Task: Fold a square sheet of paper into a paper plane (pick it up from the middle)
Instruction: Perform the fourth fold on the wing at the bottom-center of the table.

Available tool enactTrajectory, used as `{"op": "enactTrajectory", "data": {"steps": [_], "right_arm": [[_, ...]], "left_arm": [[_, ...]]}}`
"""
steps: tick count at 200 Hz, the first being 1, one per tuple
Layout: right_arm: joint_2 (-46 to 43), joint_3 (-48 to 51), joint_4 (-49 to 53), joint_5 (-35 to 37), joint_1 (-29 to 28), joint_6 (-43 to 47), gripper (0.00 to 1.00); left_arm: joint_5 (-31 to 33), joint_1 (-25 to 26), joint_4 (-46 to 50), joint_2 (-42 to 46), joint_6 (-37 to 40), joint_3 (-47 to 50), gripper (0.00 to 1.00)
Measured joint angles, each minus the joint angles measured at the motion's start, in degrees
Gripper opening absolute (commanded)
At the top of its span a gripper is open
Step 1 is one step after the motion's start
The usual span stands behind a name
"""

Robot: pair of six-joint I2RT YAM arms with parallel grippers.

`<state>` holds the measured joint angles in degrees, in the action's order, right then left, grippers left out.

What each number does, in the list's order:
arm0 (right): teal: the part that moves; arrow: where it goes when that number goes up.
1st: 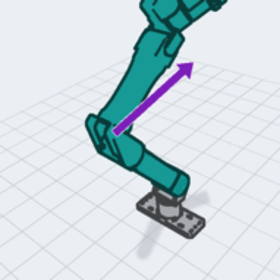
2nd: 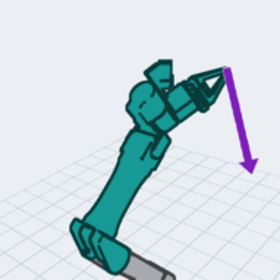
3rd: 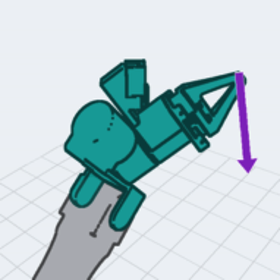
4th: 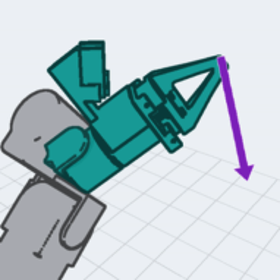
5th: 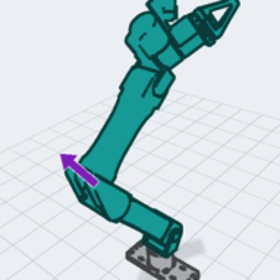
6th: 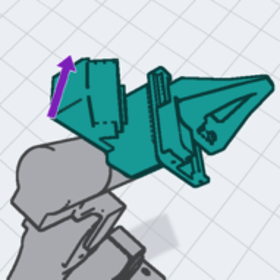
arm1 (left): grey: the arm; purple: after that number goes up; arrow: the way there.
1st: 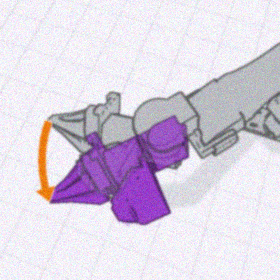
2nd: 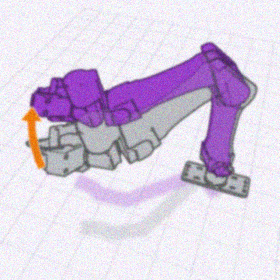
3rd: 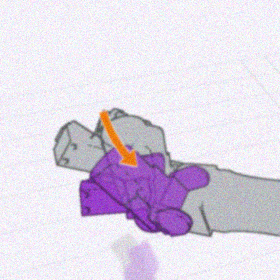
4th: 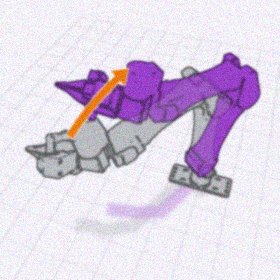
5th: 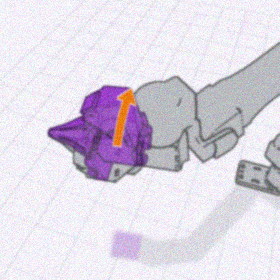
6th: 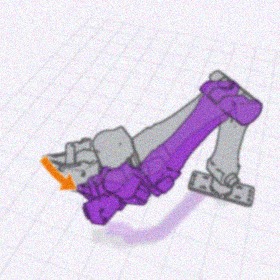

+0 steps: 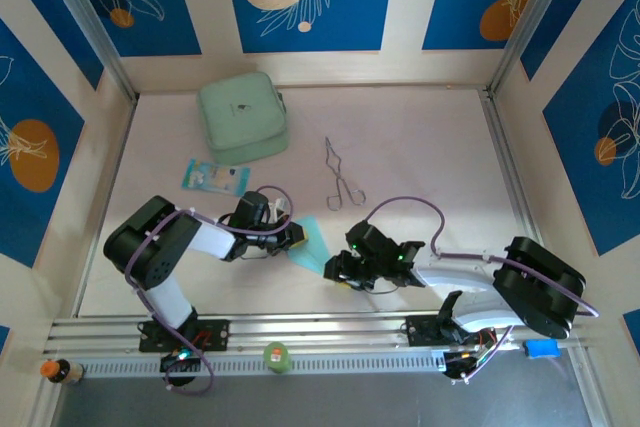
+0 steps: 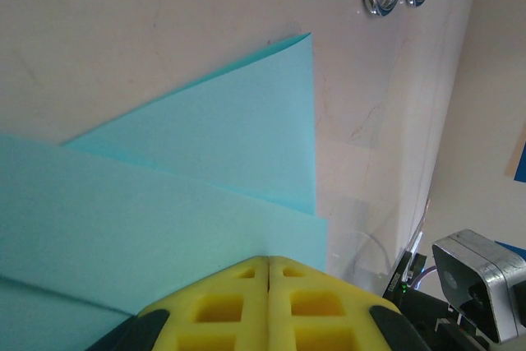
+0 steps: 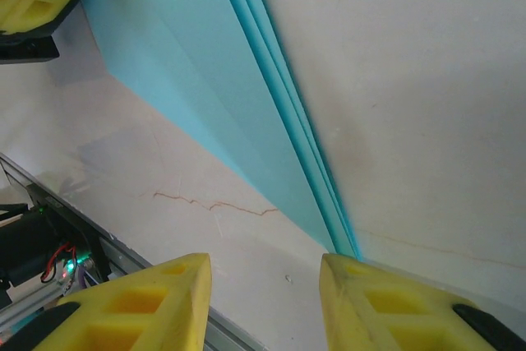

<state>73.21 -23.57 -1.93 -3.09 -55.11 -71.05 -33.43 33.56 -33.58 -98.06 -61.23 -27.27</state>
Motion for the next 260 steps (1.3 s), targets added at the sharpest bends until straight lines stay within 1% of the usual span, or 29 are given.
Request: {"op": "enactTrajectory", "data": {"steps": [45,49,59,104,140,181,204,229,260], "right_arm": [[-6.9,1.6,3.8,0.9,0.6,-0.5,0.4],[-7.6,1.9,4.0,1.0,0.7,-0.6,0.41],[-10.0,3.1,4.6,1.6,0.9,-1.4,0.44],[-20.2,9.3,7.9,4.3,1.4,-4.0,0.45],[-24.6,9.4,9.3,5.3,1.4,-4.0,0.45],[-23.5,8.9,10.1,6.1,0.9,-4.0,0.45],[-22.1,8.1,9.7,6.2,-0.2,-4.0,0.46],[-18.2,6.6,8.6,6.1,-1.1,-4.0,0.46],[-11.3,4.3,6.4,5.7,-1.6,-3.8,0.46]], "left_arm": [[0.0,0.0,2.7,0.0,0.0,-1.4,0.0],[0.0,0.0,2.8,0.0,0.0,-1.5,0.0],[0.0,0.0,3.0,0.0,0.1,-1.6,0.0],[0.0,0.0,3.1,0.0,0.2,-1.6,0.0],[0.1,0.0,3.1,0.1,0.2,-1.5,0.0],[0.3,0.0,3.3,0.2,0.2,-1.5,0.0],[0.7,0.0,5.3,0.9,0.7,-1.9,0.0],[1.0,0.0,6.6,1.3,1.5,-2.2,0.0],[0.9,0.0,6.6,1.2,1.6,-2.2,0.0]]}}
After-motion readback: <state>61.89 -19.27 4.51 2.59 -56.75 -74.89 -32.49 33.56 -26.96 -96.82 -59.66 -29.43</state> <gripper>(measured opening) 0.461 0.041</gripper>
